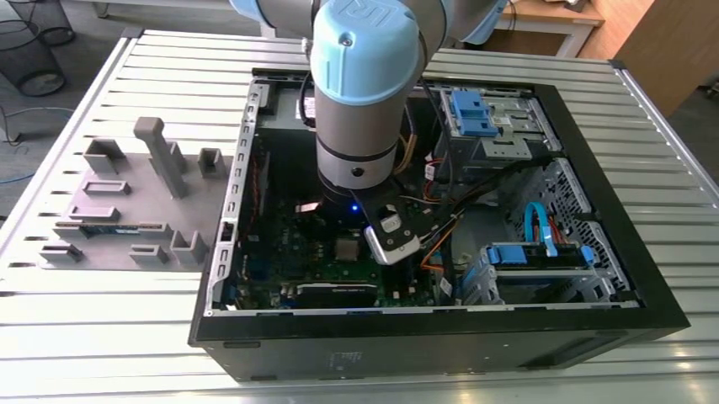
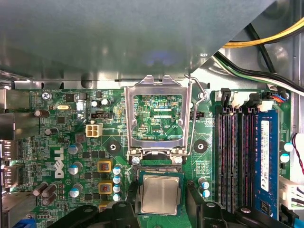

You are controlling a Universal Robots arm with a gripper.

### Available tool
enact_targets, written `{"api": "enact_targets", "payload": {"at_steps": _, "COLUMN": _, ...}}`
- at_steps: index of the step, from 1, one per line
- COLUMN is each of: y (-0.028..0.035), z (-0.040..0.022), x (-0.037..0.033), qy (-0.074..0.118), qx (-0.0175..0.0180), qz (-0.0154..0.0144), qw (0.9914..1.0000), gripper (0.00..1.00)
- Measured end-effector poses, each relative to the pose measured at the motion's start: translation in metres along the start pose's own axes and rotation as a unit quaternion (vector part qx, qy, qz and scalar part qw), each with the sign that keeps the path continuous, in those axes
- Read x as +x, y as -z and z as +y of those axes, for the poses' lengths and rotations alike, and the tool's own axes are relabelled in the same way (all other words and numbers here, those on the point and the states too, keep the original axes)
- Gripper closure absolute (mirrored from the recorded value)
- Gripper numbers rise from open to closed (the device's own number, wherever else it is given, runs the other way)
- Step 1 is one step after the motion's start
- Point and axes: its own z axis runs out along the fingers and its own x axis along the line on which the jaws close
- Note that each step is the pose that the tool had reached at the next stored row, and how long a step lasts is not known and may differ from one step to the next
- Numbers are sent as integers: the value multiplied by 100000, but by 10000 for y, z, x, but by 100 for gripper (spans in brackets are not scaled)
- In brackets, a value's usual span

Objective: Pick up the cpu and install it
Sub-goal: 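Place the cpu into insertion slot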

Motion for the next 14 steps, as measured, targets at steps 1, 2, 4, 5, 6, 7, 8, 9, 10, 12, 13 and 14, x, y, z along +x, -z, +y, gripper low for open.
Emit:
{"api": "enact_targets", "payload": {"at_steps": 1, "y": 0, "z": 0, "x": 0, "qy": 2, "qx": -2, "qz": 0, "qw": 100000, "gripper": 49}}
{"api": "enact_targets", "payload": {"at_steps": 2, "y": 0, "z": 0, "x": 0, "qy": 1, "qx": 1, "qz": -1, "qw": 100000, "gripper": 49}}
{"api": "enact_targets", "payload": {"at_steps": 4, "y": 0, "z": 0, "x": 0, "qy": 3, "qx": 0, "qz": 0, "qw": 100000, "gripper": 49}}
{"api": "enact_targets", "payload": {"at_steps": 5, "y": 0, "z": 0, "x": 0, "qy": 4, "qx": -3, "qz": -2, "qw": 100000, "gripper": 49}}
{"api": "enact_targets", "payload": {"at_steps": 6, "y": 0, "z": 0, "x": 0, "qy": 4, "qx": 0, "qz": -1, "qw": 100000, "gripper": 49}}
{"api": "enact_targets", "payload": {"at_steps": 7, "y": 0, "z": 0, "x": 0, "qy": 5, "qx": 0, "qz": 0, "qw": 100000, "gripper": 49}}
{"api": "enact_targets", "payload": {"at_steps": 8, "y": 1, "z": 0, "x": 0, "qy": 3, "qx": 11, "qz": 9, "qw": 100000, "gripper": 50}}
{"api": "enact_targets", "payload": {"at_steps": 9, "y": 1, "z": 0, "x": 0, "qy": 7, "qx": 13, "qz": 8, "qw": 100000, "gripper": 56}}
{"api": "enact_targets", "payload": {"at_steps": 10, "y": 1, "z": 0, "x": 0, "qy": 5, "qx": 12, "qz": 5, "qw": 100000, "gripper": 56}}
{"api": "enact_targets", "payload": {"at_steps": 12, "y": 1, "z": 0, "x": 0, "qy": 8, "qx": 9, "qz": 5, "qw": 100000, "gripper": 57}}
{"api": "enact_targets", "payload": {"at_steps": 13, "y": 0, "z": 0, "x": 0, "qy": 9, "qx": 4, "qz": 2, "qw": 100000, "gripper": 57}}
{"api": "enact_targets", "payload": {"at_steps": 14, "y": 0, "z": 0, "x": 0, "qy": 11, "qx": -1, "qz": 1, "qw": 100000, "gripper": 57}}
